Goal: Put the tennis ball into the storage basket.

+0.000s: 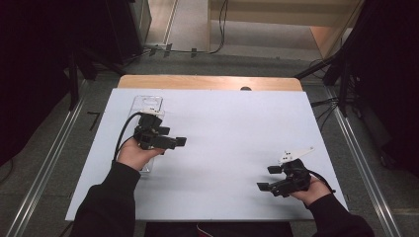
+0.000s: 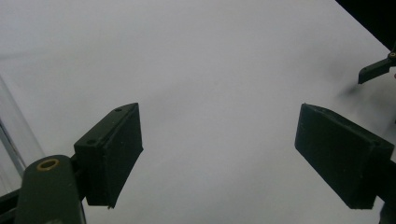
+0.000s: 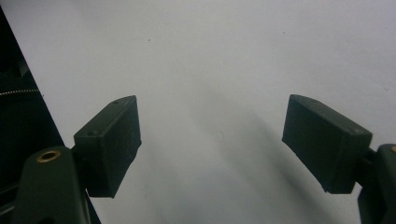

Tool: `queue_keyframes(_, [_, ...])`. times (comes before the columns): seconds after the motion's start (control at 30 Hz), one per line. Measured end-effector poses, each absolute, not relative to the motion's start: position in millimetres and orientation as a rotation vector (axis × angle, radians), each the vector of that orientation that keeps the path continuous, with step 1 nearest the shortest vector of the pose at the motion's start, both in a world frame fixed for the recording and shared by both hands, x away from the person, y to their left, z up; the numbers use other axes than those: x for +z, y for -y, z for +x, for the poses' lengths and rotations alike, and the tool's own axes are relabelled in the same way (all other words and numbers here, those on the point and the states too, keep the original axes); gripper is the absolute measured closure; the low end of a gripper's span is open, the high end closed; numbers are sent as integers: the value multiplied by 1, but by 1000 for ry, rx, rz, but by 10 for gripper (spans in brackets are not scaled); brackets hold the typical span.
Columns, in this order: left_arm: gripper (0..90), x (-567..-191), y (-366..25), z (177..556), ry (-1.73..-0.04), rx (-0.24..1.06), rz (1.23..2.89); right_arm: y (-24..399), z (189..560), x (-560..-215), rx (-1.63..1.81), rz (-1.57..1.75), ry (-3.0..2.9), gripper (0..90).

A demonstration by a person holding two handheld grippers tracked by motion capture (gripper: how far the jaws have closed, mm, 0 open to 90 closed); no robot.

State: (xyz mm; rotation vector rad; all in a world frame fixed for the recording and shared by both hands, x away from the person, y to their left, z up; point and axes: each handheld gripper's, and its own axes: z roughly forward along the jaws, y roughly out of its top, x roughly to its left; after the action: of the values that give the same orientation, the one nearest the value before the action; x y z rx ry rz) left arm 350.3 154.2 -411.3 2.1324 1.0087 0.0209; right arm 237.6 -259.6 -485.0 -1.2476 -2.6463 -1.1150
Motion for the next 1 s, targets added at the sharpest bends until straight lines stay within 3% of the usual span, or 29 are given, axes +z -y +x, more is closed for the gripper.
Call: queue_keyframes(1.0, [154, -424, -160, 310, -895, 10, 2152, 260, 237, -485, -1119, -1248, 2650, 174])
